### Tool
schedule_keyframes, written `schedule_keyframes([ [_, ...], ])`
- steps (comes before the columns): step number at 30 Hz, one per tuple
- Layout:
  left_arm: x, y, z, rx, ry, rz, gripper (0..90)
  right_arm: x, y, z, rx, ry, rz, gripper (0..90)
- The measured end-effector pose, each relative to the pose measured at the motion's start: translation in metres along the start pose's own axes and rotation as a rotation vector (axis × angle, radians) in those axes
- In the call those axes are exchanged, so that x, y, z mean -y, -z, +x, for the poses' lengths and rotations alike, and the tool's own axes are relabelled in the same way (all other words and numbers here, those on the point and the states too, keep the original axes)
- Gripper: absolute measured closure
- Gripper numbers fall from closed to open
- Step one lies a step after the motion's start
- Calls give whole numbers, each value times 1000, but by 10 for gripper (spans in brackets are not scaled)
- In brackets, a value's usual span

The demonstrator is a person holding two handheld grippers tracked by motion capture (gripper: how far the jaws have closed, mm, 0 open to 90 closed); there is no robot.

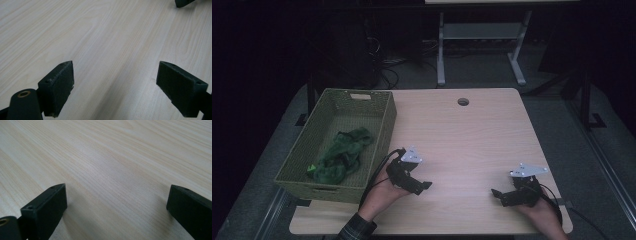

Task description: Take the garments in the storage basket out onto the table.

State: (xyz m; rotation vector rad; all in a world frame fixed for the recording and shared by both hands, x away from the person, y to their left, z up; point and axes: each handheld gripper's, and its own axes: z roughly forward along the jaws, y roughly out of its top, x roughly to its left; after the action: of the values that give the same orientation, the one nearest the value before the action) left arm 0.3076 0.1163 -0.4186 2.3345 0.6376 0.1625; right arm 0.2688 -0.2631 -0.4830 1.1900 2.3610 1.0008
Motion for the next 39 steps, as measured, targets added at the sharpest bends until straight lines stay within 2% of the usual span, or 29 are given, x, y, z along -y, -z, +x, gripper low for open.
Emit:
schedule_keyframes([
  [9,-9,10,1,12,5,-14,139,0,0,0,0,-2,1,25],
  [10,-10,11,2,8,-4,-15,139,0,0,0,0,-2,1,25],
  [14,-13,15,1,13,10,-19,139,0,0,0,-1,-4,2,25],
  [18,-17,18,1,17,-5,-12,139,0,0,0,-1,-4,2,25],
  [22,-20,23,3,19,-5,-12,139,0,0,0,-1,-4,2,25],
  [23,-20,23,3,20,5,-19,139,0,0,0,-1,-4,2,25],
  [30,-25,30,7,20,-12,-18,139,0,0,0,-1,-4,2,25],
  [32,-25,30,7,22,1,-24,139,0,0,0,-1,-4,2,25],
  [34,-26,32,9,21,-13,-14,139,0,0,0,-1,-4,2,25],
  [39,-30,38,12,24,-15,-18,139,0,0,0,-1,-4,2,25],
])
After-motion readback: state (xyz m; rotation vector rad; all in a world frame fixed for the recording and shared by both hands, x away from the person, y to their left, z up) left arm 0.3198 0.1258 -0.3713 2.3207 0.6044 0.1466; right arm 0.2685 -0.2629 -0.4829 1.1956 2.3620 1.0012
